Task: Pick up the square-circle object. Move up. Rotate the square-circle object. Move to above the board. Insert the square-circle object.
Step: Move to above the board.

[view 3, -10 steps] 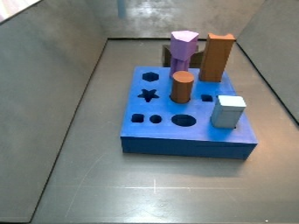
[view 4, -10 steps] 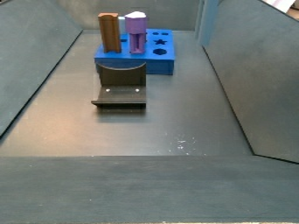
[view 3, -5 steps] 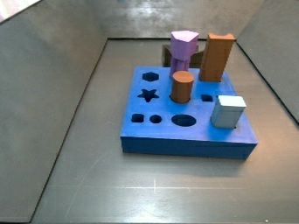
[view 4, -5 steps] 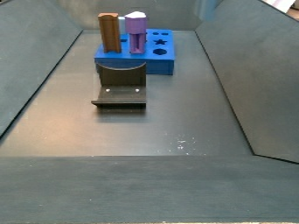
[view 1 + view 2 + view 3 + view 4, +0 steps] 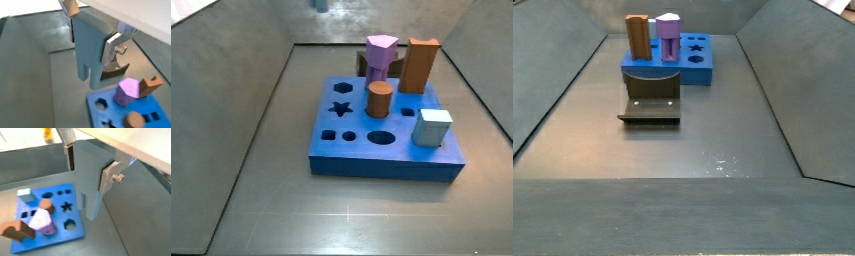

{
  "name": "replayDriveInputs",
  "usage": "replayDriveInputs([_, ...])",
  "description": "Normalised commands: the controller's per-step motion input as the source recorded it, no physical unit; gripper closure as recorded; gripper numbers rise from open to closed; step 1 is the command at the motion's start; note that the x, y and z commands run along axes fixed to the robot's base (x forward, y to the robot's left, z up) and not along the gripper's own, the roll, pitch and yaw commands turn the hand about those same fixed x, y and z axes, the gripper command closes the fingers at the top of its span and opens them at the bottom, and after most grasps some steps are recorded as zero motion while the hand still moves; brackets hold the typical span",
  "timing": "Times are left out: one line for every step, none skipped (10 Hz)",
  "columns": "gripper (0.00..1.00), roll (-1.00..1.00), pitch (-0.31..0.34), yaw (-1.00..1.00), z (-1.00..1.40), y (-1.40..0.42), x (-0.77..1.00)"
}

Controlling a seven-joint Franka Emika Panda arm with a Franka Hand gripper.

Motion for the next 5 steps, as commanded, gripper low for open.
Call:
replayDriveInputs([1.0, 0.0, 0.066, 1.0, 0.11, -1.0, 0.33])
replayDriveInputs([1.0, 0.0, 0.078, 1.0, 0.11, -1.0, 0.35])
replayDriveInputs([1.0, 0.01, 0.089, 1.0, 0.12, -1.0, 0.36])
replayDriveInputs([1.0, 0.01, 0.097, 1.0, 0.13, -1.0, 0.38])
replayDriveInputs([1.0, 0.02, 0.113, 1.0, 0.08, -0.61, 0.27])
